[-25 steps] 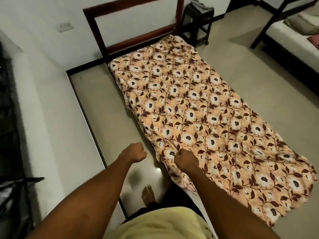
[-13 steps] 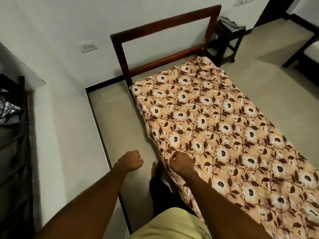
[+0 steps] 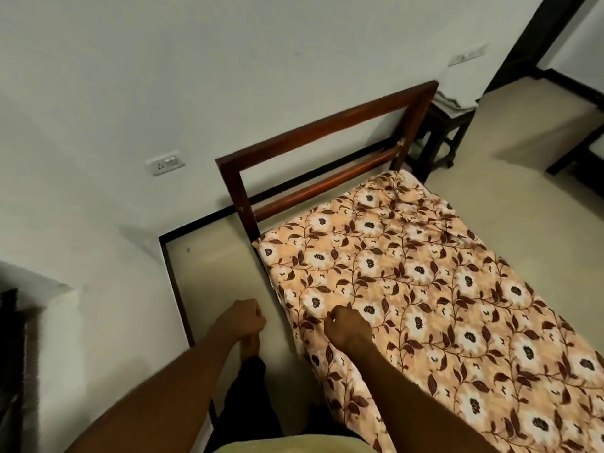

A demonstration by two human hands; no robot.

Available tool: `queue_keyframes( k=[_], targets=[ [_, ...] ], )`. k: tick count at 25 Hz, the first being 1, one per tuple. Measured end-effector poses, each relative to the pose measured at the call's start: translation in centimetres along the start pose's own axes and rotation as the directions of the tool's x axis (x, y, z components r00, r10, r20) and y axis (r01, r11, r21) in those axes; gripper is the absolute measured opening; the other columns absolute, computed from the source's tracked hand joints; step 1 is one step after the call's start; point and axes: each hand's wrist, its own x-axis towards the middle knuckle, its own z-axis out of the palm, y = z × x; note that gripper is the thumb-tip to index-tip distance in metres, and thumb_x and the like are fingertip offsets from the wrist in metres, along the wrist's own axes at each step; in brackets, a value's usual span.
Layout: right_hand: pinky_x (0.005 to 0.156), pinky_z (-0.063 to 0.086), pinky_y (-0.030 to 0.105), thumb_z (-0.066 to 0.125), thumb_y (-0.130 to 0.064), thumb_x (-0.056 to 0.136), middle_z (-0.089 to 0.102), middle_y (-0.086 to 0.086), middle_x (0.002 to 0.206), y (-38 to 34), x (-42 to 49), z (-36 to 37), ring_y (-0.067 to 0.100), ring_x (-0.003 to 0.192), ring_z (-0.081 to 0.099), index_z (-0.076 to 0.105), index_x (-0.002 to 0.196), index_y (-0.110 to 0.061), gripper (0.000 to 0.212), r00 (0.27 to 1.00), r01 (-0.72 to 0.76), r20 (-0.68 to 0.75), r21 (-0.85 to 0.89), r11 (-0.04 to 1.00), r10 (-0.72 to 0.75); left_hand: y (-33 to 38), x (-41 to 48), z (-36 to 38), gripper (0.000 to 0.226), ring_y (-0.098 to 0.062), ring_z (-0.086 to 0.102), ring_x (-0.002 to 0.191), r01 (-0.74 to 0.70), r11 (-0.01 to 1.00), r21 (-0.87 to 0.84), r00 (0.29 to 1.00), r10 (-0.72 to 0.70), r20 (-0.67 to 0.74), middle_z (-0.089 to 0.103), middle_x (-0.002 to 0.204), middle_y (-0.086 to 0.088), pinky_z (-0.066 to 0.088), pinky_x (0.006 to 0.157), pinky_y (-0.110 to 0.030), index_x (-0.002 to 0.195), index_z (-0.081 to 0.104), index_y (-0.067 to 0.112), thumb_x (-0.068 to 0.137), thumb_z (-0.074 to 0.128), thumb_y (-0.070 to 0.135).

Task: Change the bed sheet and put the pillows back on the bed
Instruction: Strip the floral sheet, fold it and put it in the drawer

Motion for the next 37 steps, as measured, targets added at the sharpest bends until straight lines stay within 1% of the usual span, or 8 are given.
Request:
queue_keyframes(
  k=[5, 10, 14, 17, 25, 29, 34, 37],
  targets=[
    [0.086, 0.053, 0.034, 0.049, -0.044, 0.099, 0.073, 0.001, 0.114, -6.8, 10.3, -1.8, 0.024, 0.105, 0.067, 0.069, 0.119, -0.023, 0.036, 0.993, -0.118, -0.023, 0.075, 0.99, 0.12, 1.3, 12.5, -9.1, 0.02, -0.027, 0.066, 0.103, -0.125, 0.983, 0.134, 0.989, 0.113, 0.093, 0.066, 0.103, -0.005, 0.05, 0.076, -0.028, 0.104, 0.066, 0.01, 0.097, 0.061, 0.028],
    [0.087, 0.059, 0.039, 0.048, -0.046, 0.096, 0.076, -0.001, 0.095, -13.2, 18.2, -3.6, 0.02, 0.086, 0.072, 0.071, 0.109, -0.023, 0.035, 0.958, -0.287, 0.029, 0.176, 0.942, 0.286, 2.5, 21.6, -17.4, 0.024, -0.019, 0.064, 0.096, -0.204, 0.947, 0.248, 0.971, 0.165, 0.171, 0.067, 0.107, -0.002, 0.057, 0.089, -0.04, 0.109, 0.066, 0.021, 0.092, 0.06, 0.036],
    [0.089, 0.058, 0.04, 0.053, -0.044, 0.099, 0.075, 0.005, 0.105, -17.7, 22.7, -6.3, 0.027, 0.097, 0.071, 0.073, 0.111, -0.022, 0.032, 0.939, -0.338, 0.012, 0.238, 0.911, 0.345, 3.1, 26.7, -21.4, 0.022, -0.022, 0.065, 0.093, -0.228, 0.91, 0.346, 0.965, 0.164, 0.205, 0.067, 0.102, -0.004, 0.055, 0.083, -0.035, 0.104, 0.067, 0.019, 0.097, 0.059, 0.037],
    [0.087, 0.058, 0.04, 0.053, -0.05, 0.096, 0.075, 0.005, 0.106, -18.7, 25.8, -6.1, 0.027, 0.099, 0.07, 0.073, 0.112, -0.021, 0.039, 0.917, -0.389, 0.008, 0.241, 0.889, 0.399, 3.2, 29.5, -21.9, 0.024, -0.024, 0.065, 0.1, -0.217, 0.918, 0.333, 0.96, 0.139, 0.244, 0.066, 0.105, -0.005, 0.056, 0.09, -0.038, 0.109, 0.065, 0.018, 0.096, 0.058, 0.036],
    [0.093, 0.056, 0.047, 0.057, -0.054, 0.093, 0.072, 0.001, 0.111, -17.0, 36.5, 2.4, 0.028, 0.104, 0.069, 0.06, 0.129, -0.024, 0.048, 0.917, -0.393, 0.173, 0.235, 0.889, 0.36, 3.1, 41.0, -16.4, 0.033, -0.032, 0.063, 0.114, -0.133, 0.94, 0.313, 0.971, 0.06, 0.231, 0.064, 0.125, -0.012, 0.054, 0.1, -0.046, 0.125, 0.06, 0.014, 0.099, 0.055, 0.035],
    [0.097, 0.051, 0.044, 0.057, -0.058, 0.096, 0.07, 0.004, 0.119, -14.8, 42.5, 9.7, 0.029, 0.112, 0.066, 0.064, 0.123, -0.02, 0.048, 0.894, -0.418, 0.247, 0.161, 0.894, 0.373, 1.6, 48.6, -11.1, 0.045, -0.036, 0.059, 0.124, -0.04, 0.942, 0.333, 0.985, -0.019, 0.172, 0.06, 0.134, -0.016, 0.052, 0.101, -0.046, 0.137, 0.054, 0.011, 0.104, 0.051, 0.041],
    [0.087, 0.053, 0.041, 0.064, -0.07, 0.088, 0.071, 0.005, 0.108, -14.7, 47.5, 17.4, 0.029, 0.104, 0.068, 0.07, 0.112, -0.015, 0.06, 0.915, -0.395, 0.178, 0.206, 0.895, 0.362, -2.7, 55.6, -4.9, 0.07, -0.039, 0.053, 0.134, 0.109, 0.933, 0.344, 0.971, -0.173, 0.162, 0.052, 0.148, -0.019, 0.045, 0.106, -0.049, 0.151, 0.044, 0.01, 0.101, 0.048, 0.061],
    [0.076, 0.053, 0.038, 0.068, -0.057, 0.091, 0.072, 0.007, 0.099, -14.7, 48.6, 20.2, 0.03, 0.094, 0.069, 0.073, 0.102, -0.014, 0.045, 0.914, -0.405, 0.091, 0.266, 0.875, 0.396, -4.1, 56.9, -2.7, 0.058, -0.038, 0.059, 0.125, 0.067, 0.939, 0.337, 0.992, -0.097, 0.074, 0.06, 0.137, -0.017, 0.05, 0.096, -0.048, 0.138, 0.055, 0.008, 0.099, 0.062, 0.051]
  ],
)
